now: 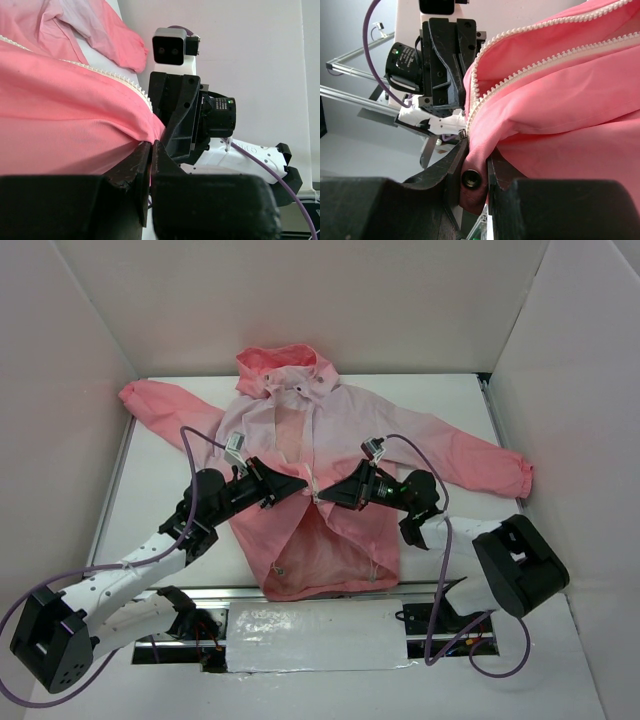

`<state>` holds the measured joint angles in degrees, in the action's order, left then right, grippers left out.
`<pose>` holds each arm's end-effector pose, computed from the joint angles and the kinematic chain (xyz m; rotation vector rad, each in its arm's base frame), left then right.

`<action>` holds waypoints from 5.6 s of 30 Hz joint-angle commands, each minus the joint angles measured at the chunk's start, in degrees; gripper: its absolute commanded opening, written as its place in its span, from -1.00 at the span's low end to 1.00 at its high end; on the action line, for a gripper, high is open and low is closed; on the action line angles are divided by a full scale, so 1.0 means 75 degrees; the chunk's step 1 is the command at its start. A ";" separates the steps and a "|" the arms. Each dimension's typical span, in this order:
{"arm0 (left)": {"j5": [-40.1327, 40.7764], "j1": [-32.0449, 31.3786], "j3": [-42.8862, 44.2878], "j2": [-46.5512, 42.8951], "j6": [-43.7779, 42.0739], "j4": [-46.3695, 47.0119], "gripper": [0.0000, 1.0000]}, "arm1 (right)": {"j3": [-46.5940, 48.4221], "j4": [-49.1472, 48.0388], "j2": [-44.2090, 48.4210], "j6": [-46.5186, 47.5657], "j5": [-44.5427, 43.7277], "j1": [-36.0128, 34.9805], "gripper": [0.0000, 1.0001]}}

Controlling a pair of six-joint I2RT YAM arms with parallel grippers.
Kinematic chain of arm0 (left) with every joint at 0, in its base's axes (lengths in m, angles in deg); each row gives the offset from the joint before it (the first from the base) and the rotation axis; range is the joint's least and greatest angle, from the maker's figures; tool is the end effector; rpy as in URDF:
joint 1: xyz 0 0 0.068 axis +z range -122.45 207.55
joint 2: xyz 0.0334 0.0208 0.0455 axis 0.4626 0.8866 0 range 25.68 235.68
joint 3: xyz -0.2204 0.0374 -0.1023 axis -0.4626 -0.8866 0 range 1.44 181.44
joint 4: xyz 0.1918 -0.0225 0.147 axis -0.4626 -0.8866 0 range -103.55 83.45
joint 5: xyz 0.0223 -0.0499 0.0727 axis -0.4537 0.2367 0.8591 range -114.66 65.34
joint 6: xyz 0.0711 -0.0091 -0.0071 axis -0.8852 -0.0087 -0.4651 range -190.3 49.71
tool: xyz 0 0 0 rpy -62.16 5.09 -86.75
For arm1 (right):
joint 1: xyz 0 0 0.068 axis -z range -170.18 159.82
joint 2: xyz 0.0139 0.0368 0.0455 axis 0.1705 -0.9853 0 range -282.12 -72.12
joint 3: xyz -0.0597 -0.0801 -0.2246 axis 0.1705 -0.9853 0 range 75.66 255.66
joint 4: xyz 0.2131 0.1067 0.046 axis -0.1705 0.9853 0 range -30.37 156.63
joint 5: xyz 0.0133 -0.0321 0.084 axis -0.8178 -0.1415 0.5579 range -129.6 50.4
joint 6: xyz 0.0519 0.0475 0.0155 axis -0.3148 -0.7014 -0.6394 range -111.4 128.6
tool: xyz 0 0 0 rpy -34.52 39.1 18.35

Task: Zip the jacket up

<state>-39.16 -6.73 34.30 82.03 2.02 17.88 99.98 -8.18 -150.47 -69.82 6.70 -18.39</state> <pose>0.1989 -0.1538 0.2775 -0.3665 1.7782 -1.6043 0.2130 0.1632 0.2253 -0.1080 1.7677 1.9870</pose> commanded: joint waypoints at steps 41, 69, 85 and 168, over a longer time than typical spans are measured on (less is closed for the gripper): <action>0.0293 0.0083 0.0177 -0.0343 -0.0021 0.0212 -1.00 | 0.0109 -0.3556 -0.0651 -0.1311 0.0647 0.0304 -1.00; 0.2857 0.0106 0.1699 -0.2006 -0.1579 -0.4216 -1.00 | 0.2253 1.3193 0.1293 0.6821 -0.0922 -0.0188 0.41; 0.2648 0.0165 0.2403 -0.1702 -0.2094 -0.4791 -1.00 | 0.3832 1.5287 -0.2265 0.5638 -0.4650 0.0160 0.52; -0.2836 0.0142 0.1806 0.1427 -0.1661 0.0130 0.35 | 0.4938 1.3706 0.2430 0.4338 -0.5448 -0.2110 -1.00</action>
<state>-56.62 -4.46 47.22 92.59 -10.24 9.20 137.16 100.56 -134.05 -38.82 -38.44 -34.39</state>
